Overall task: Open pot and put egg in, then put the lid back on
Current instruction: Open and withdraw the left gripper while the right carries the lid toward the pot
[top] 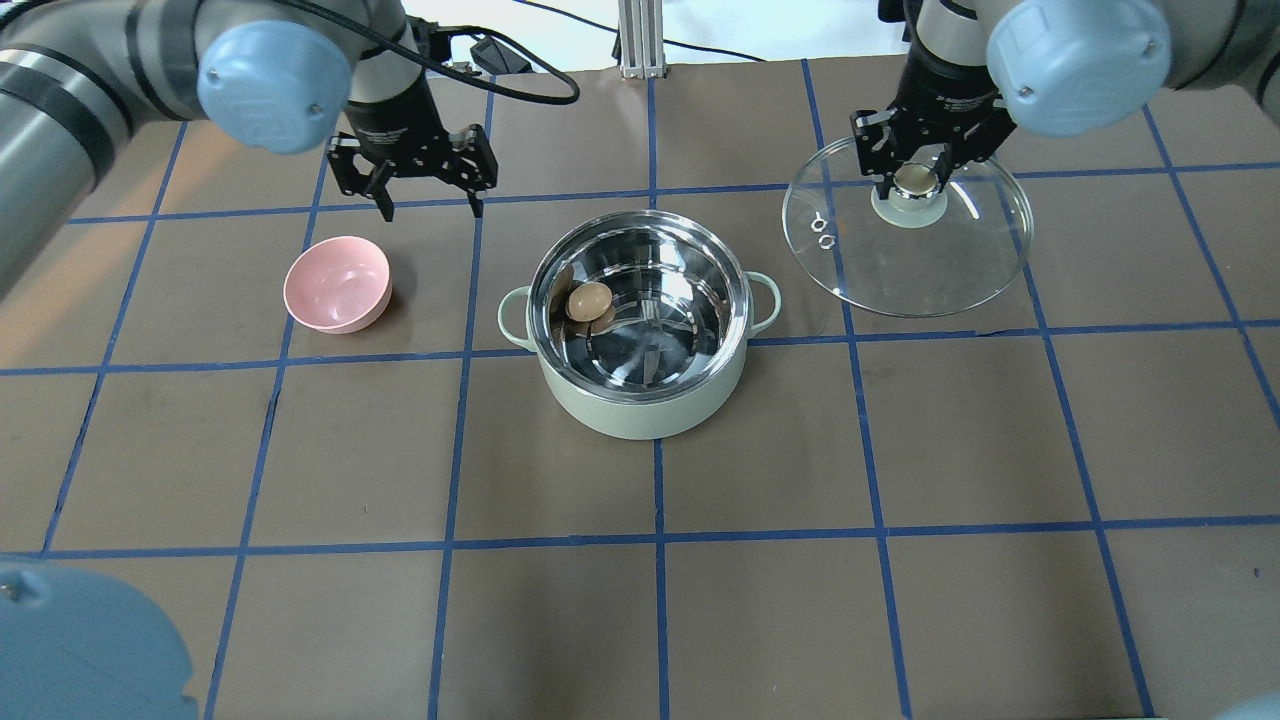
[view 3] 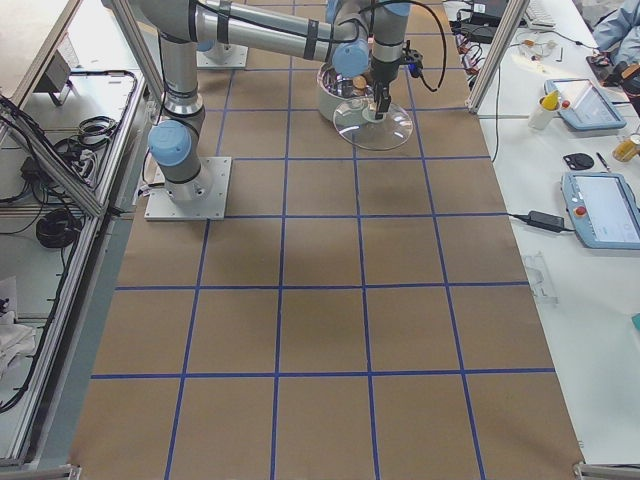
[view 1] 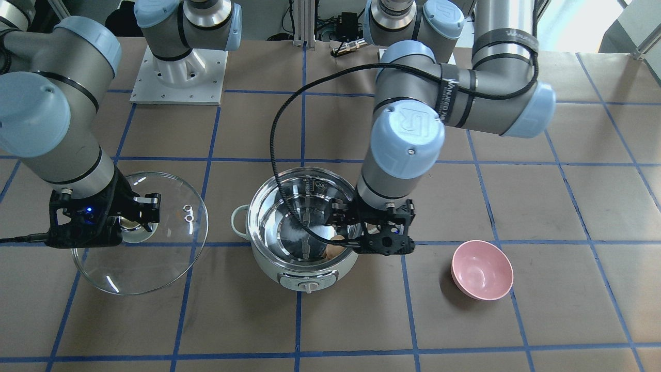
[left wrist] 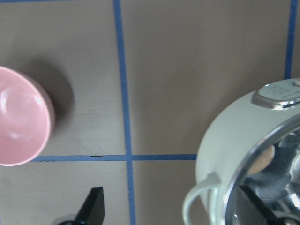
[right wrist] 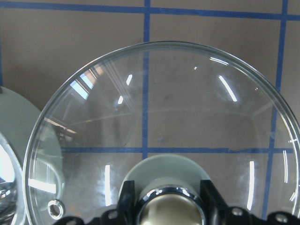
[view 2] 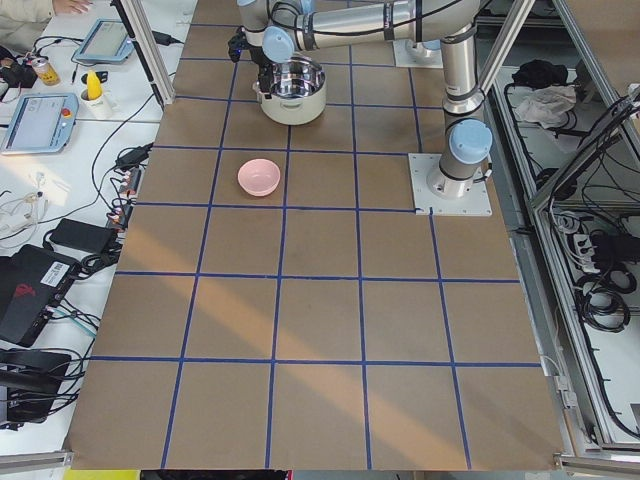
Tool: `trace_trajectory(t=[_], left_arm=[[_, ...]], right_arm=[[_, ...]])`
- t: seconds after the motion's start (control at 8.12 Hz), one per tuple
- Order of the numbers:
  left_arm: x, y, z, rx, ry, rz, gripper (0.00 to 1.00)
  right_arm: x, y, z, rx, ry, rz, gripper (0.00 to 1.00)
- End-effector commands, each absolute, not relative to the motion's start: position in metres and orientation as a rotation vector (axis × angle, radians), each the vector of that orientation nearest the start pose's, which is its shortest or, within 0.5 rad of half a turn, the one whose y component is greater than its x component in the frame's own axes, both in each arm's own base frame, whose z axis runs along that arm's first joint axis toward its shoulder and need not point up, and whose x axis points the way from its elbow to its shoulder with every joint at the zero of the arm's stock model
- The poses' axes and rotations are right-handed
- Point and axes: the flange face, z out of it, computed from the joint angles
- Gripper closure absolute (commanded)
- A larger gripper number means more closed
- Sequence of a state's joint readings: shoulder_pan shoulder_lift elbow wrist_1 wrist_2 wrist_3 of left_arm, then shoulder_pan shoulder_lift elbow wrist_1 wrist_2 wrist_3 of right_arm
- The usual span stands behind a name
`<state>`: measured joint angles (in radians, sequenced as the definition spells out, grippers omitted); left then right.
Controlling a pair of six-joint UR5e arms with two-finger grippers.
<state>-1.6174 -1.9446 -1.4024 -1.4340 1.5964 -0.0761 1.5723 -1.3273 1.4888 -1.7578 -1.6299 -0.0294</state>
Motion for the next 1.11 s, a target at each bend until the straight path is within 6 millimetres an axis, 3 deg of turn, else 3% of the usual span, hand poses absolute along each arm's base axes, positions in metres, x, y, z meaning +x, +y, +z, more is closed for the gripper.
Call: trace_trajectory(t=[0.0,0.25,0.37,0.49,0.86,0.99], left_arm=[[-0.104,-0.62,0.432,-0.157,3.096,0.116,0.0],[-0.098,-0.586,0.491,-0.155,3.018,-0.001,0.0],[-0.099,-0.568,0.515,-0.159,3.015,-0.064,0.0],[-0.099,-0.564,0.522,-0.144,3.015,-0.082,0.0],[-0.096,-0.571,0.523,-0.154,3.014,-0.133,0.0],[-0.095,-0.575,0.518,-0.176,3.022,-0.129,0.0]], right_arm=[[0.227,-0.56,0.44,0.059,3.195,-0.055,1.0],[0.306,-0.524,0.449,0.09,3.146,-0.086,1.0],[0.333,-0.513,0.451,0.069,3.1,-0.121,1.0],[0.352,-0.509,0.441,0.016,3.089,-0.151,1.0],[0.355,-0.508,0.398,-0.085,3.091,-0.151,1.0],[0.358,-0.516,0.388,-0.095,3.089,-0.158,1.0]])
